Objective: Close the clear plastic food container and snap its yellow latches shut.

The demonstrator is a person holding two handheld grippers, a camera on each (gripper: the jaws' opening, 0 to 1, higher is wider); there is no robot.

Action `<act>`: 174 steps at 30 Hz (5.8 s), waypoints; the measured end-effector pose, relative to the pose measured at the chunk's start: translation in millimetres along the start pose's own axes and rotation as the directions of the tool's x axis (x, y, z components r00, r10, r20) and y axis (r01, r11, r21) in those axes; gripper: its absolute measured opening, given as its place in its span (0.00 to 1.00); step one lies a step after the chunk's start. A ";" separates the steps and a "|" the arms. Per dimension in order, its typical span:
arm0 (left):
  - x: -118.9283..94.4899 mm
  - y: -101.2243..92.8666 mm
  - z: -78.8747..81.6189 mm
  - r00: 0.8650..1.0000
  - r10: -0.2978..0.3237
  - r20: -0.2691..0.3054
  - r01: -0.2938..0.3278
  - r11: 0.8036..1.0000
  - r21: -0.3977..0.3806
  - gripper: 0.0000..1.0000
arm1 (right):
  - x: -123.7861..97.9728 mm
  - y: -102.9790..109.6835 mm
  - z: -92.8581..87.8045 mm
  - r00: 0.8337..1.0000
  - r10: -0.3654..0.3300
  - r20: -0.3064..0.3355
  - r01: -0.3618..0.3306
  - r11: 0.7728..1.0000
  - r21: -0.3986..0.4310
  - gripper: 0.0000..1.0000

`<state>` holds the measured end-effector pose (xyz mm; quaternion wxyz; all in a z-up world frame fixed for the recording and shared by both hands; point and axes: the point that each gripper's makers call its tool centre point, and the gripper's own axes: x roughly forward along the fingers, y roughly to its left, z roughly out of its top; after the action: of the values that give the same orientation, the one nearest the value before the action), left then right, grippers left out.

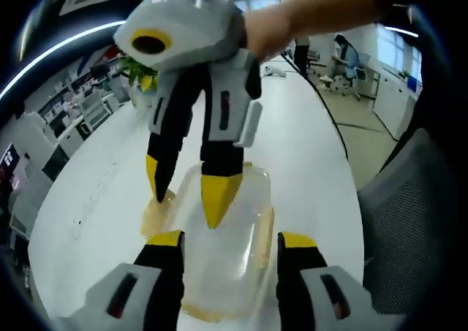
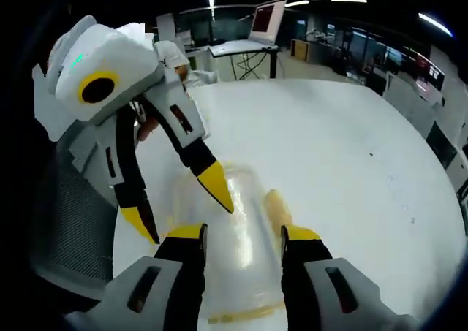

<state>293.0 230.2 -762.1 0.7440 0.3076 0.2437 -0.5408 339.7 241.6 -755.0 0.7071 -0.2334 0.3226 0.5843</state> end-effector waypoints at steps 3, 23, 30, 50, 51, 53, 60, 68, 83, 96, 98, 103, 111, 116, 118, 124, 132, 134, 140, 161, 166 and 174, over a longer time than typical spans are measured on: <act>4.2 0.5 -2.5 0.999 0.025 -0.020 -0.025 0.999 0.025 0.46 | 2.0 -3.0 -0.9 1.000 0.019 -0.014 -0.019 1.000 0.013 0.39; 18.4 -2.2 -6.6 0.997 0.051 -0.050 -0.043 0.987 0.155 0.45 | 19.7 -5.2 -15.5 0.958 0.205 -0.202 -0.201 0.979 0.040 0.39; 18.8 -1.6 -8.1 0.998 0.048 -0.033 -0.043 0.988 0.148 0.44 | 22.2 -2.4 -15.2 0.926 0.190 -0.325 -0.200 0.980 0.002 0.37; 19.2 -0.3 -8.7 0.998 0.061 -0.025 -0.057 0.989 0.140 0.41 | 25.4 -3.1 -16.9 0.875 0.275 -0.399 -0.281 0.959 0.043 0.37; 19.2 -0.5 -8.8 0.998 0.062 -0.024 -0.058 0.988 0.141 0.42 | 25.4 -2.8 -17.9 0.881 0.275 -0.384 -0.280 0.959 0.046 0.37; 19.0 -0.5 -8.7 0.998 0.064 -0.023 -0.060 0.988 0.141 0.42 | 23.4 -2.4 -18.3 0.896 0.265 -0.355 -0.268 0.962 0.043 0.37; 18.8 -0.4 -7.0 0.997 0.067 -0.034 -0.062 0.988 0.142 0.43 | 17.9 -2.0 -17.2 0.952 0.199 -0.233 -0.197 0.980 0.031 0.38; 16.3 2.1 -2.5 0.999 0.043 -0.002 -0.043 0.998 0.042 0.43 | 14.1 -1.9 -14.1 0.991 0.111 -0.075 -0.109 0.994 0.031 0.39; 7.7 11.1 7.7 0.987 0.104 0.123 -0.083 0.982 -0.169 0.53 | 3.1 6.7 -8.1 0.977 -0.065 0.203 0.047 0.994 0.096 0.60; -9.5 21.0 21.4 0.925 0.234 0.298 -0.149 0.948 -0.281 0.94 | -19.0 5.6 4.4 0.866 -0.275 0.417 0.212 0.958 0.194 0.88; -15.4 22.1 22.4 0.904 0.259 0.340 -0.144 0.933 -0.329 0.99 | -24.4 5.7 1.8 0.839 -0.312 0.445 0.244 0.948 0.204 0.93; -23.1 23.4 15.0 0.882 0.296 0.366 -0.149 0.913 -0.379 0.99 | -37.7 6.2 4.0 0.769 -0.371 0.520 0.280 0.928 0.248 1.00; -31.5 29.2 1.9 0.827 0.412 0.384 -0.223 0.866 -0.448 0.99 | -49.4 10.4 -7.1 0.696 -0.456 0.555 0.316 0.888 0.332 0.99; -30.5 27.5 -13.8 0.813 0.447 0.373 -0.245 0.844 -0.477 0.99 | -43.9 16.8 -21.9 0.697 -0.474 0.538 0.332 0.878 0.344 0.97; -26.7 24.1 -23.2 0.821 0.447 0.356 -0.249 0.840 -0.482 0.99 | -40.4 19.3 -29.4 0.703 -0.476 0.528 0.331 0.876 0.349 0.96; -23.1 20.4 -45.2 0.816 0.488 0.310 -0.296 0.813 -0.502 0.96 | -37.4 24.3 -53.9 0.699 -0.515 0.497 0.368 0.854 0.368 0.90; -6.3 18.7 -62.9 0.828 0.493 0.268 -0.288 0.783 -0.552 0.91 | -15.4 29.3 -80.9 0.734 -0.513 0.445 0.351 0.847 0.398 0.83; -8.2 21.1 -60.0 0.820 0.504 0.273 -0.293 0.778 -0.556 0.84 | -12.9 30.4 -81.8 0.740 -0.511 0.437 0.350 0.848 0.397 0.83; 1.6 23.5 -71.7 0.826 0.516 0.226 -0.322 0.761 -0.563 0.82 | -2.4 31.4 -86.6 0.771 -0.484 0.415 0.353 0.866 0.354 0.80; 9.5 21.3 -76.0 0.841 0.502 0.204 -0.326 0.769 -0.551 0.68 | 12.2 23.5 -80.7 0.798 -0.466 0.382 0.325 0.867 0.378 0.61; 8.1 24.1 -79.6 0.844 0.500 0.193 -0.331 0.770 -0.546 0.68 | 14.9 21.6 -78.9 0.803 -0.463 0.376 0.328 0.869 0.369 0.60; 1.1 30.6 -89.5 0.845 0.505 0.174 -0.345 0.764 -0.544 0.68 | 25.6 19.9 -67.5 0.809 -0.455 0.373 0.324 0.874 0.363 0.60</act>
<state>319.9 301.0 -818.8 0.9299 0.0662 0.1762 -0.3161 310.7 215.3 -818.8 0.8931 -0.0515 0.1759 0.4107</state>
